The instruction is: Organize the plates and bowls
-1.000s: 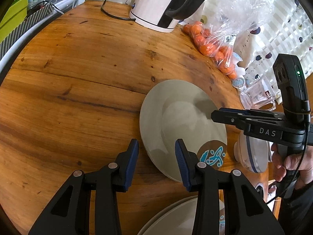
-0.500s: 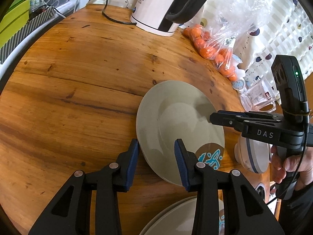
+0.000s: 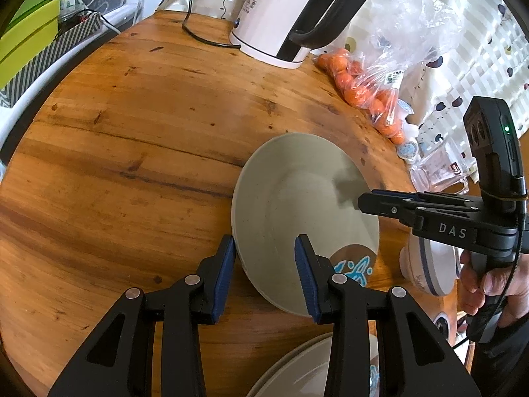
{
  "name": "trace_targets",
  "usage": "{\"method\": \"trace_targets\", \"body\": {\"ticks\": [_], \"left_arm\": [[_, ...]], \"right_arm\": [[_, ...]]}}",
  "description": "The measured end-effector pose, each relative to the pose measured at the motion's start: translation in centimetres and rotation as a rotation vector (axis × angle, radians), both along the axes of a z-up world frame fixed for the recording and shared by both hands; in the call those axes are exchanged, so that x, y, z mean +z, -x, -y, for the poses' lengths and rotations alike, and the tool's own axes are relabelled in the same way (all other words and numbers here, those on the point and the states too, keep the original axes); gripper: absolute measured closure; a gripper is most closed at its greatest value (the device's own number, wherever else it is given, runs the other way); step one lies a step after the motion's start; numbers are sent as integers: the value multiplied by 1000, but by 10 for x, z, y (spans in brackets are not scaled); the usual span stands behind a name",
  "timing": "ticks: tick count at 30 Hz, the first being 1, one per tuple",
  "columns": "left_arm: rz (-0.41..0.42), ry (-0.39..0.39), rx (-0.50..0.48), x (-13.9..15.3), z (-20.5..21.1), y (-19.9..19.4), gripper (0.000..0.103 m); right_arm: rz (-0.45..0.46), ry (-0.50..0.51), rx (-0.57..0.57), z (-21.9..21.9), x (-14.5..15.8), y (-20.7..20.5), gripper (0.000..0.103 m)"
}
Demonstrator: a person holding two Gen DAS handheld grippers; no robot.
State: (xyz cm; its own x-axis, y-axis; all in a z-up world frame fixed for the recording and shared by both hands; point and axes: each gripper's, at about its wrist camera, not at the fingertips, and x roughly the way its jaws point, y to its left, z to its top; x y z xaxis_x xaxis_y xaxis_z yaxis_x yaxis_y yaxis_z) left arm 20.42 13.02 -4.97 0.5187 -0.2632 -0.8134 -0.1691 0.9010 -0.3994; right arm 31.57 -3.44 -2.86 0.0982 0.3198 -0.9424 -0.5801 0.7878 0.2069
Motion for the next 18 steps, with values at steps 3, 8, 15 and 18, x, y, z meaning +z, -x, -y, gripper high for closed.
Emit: {"method": "trace_targets", "body": {"ticks": [3, 8, 15, 18], "left_arm": [[-4, 2, 5, -2, -2, 1, 64], [-7, 2, 13, -4, -6, 1, 64], [-5, 9, 29, -6, -13, 6, 64], [-2, 2, 29, -5, -13, 8, 64]], "right_arm": [[-5, 12, 7, -4, -4, 0, 82], [-8, 16, 12, -9, -6, -1, 82], [-2, 14, 28, -17, -6, 0, 80], [-7, 19, 30, -17, -7, 1, 80]]}}
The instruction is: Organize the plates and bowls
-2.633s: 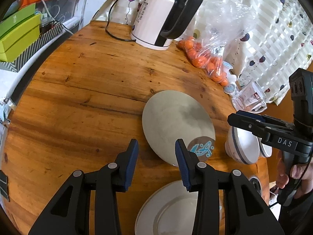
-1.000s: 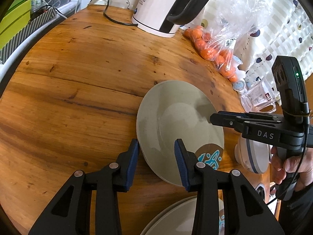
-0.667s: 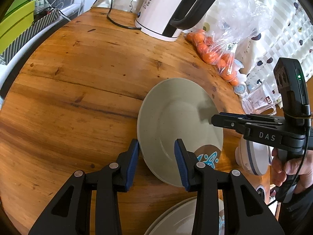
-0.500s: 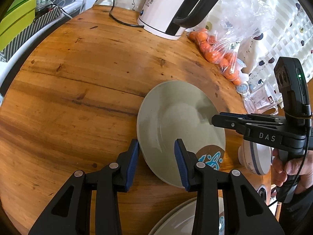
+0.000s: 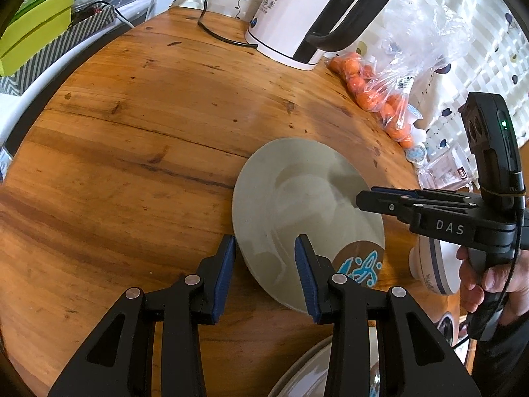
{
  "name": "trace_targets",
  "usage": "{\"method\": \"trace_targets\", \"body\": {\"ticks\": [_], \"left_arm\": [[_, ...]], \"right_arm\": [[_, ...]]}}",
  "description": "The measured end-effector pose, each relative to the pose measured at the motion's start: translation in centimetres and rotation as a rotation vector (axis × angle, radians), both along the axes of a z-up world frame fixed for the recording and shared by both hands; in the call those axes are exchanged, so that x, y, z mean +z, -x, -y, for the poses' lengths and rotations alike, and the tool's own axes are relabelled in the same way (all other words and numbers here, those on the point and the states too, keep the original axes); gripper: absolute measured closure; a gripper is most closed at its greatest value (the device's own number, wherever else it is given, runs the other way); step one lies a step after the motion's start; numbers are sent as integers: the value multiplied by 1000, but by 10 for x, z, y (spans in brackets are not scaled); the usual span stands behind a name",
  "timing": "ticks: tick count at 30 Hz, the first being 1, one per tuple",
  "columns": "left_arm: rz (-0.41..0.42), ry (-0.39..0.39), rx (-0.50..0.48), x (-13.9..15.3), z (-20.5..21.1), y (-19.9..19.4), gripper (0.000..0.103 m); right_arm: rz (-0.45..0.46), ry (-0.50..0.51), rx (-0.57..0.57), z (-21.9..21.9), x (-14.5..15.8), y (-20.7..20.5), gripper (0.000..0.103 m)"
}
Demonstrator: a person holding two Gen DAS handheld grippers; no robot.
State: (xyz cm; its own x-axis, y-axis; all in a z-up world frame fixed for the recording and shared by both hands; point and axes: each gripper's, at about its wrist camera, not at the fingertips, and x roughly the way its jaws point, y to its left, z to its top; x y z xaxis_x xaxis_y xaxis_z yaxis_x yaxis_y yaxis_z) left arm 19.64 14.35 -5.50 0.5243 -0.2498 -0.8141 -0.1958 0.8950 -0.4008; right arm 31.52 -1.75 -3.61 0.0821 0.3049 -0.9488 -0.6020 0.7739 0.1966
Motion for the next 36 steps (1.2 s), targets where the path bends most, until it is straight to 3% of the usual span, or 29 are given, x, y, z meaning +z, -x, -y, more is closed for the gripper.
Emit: {"method": "trace_targets", "body": {"ticks": [9, 18, 36], "left_arm": [[8, 17, 12, -3, -4, 6, 64], [9, 3, -2, 0, 1, 4, 64], [35, -25, 15, 29, 1, 17, 64]], "right_arm": [[-7, 7, -4, 6, -1, 8, 79], [6, -13, -27, 5, 2, 11, 84], [42, -39, -23, 4, 31, 23, 85]]}}
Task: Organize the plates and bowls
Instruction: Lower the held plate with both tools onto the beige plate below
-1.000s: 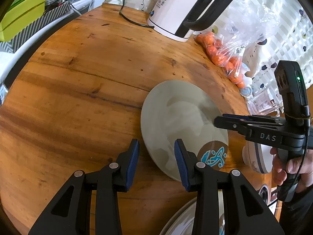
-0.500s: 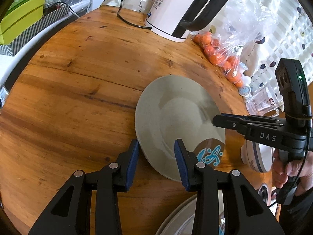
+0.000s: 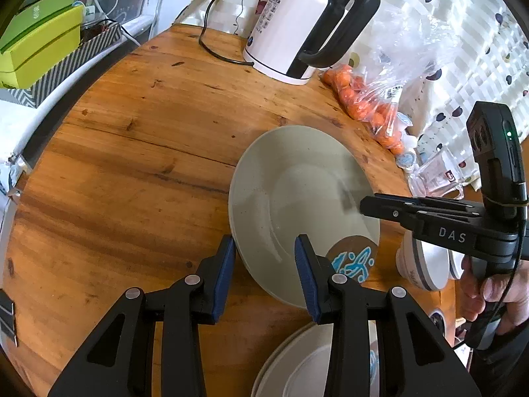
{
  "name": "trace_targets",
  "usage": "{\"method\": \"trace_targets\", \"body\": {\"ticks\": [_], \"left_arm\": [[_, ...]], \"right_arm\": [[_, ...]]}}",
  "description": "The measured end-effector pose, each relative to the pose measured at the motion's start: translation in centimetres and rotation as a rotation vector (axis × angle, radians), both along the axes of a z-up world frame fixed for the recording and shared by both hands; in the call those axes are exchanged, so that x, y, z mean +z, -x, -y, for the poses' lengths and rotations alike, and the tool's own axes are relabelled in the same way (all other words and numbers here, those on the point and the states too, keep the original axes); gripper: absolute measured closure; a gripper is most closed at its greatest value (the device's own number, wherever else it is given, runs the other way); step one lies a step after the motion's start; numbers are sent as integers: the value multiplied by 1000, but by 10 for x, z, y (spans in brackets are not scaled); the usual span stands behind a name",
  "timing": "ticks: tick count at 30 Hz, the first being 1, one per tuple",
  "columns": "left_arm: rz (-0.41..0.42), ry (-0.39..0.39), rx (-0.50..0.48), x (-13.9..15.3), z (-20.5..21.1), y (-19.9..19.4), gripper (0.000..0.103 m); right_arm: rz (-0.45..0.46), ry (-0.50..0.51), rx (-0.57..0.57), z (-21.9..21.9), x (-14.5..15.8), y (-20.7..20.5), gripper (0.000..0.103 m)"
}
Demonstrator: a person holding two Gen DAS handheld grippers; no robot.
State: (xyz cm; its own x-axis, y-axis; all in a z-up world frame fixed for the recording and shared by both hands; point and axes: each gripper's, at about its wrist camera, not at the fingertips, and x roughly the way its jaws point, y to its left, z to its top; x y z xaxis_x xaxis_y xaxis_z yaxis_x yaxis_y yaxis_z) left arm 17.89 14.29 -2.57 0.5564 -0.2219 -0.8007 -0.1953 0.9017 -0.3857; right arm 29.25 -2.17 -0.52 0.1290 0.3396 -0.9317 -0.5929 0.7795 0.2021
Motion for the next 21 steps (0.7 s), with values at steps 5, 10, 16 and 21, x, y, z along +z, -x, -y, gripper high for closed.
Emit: {"method": "trace_targets", "body": {"ticks": [5, 10, 16, 21], "left_arm": [[12, -9, -3, 10, 3, 11, 64], [18, -17, -6, 18, 8, 25, 64], [13, -26, -18, 21, 16, 46, 64], [0, -30, -26, 18, 23, 68, 64]], "right_arm": [[14, -5, -10, 3, 11, 10, 85], [23, -11, -11, 9, 20, 26, 85], [25, -14, -16, 18, 25, 49, 85], [21, -19, -21, 27, 26, 72, 85]]}}
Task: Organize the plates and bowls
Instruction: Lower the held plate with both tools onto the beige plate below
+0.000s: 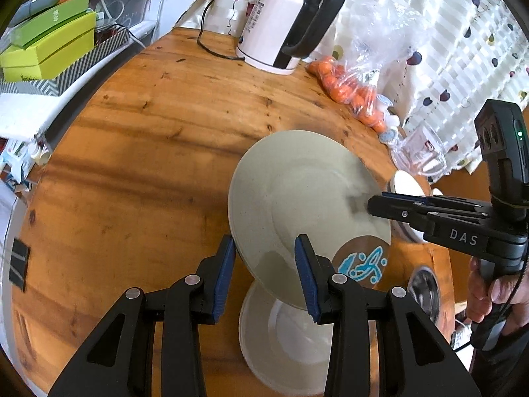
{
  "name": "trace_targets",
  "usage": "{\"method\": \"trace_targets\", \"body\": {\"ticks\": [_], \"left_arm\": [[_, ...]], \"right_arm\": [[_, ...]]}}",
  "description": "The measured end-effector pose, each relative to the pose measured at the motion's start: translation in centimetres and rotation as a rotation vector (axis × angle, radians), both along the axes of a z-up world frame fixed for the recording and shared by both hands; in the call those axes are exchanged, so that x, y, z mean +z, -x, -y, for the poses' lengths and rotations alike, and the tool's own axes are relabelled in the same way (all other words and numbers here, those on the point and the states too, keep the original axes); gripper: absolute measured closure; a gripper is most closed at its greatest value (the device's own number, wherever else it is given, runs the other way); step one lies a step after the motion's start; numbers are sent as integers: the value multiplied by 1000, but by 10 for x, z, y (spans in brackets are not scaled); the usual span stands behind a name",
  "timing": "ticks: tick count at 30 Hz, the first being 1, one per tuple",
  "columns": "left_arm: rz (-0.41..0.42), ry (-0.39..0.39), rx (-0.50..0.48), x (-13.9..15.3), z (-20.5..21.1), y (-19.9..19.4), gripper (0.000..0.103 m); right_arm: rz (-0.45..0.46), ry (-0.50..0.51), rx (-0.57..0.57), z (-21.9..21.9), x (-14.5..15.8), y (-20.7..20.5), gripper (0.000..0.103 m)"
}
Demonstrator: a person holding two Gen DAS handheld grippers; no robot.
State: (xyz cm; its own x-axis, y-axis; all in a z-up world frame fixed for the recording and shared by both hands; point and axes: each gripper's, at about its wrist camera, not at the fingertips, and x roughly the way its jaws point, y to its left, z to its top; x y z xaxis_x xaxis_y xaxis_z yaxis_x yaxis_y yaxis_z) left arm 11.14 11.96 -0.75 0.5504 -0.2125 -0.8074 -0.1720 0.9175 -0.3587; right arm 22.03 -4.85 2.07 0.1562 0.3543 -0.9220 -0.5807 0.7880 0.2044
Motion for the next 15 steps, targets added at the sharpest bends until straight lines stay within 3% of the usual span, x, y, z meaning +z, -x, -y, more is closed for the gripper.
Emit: {"method": "trace_targets", "body": {"ticks": [15], "left_arm": [[-30, -13, -22, -11, 18, 48, 64]], "right_arm": [[-30, -7, -1, 22, -16, 59, 85]]}}
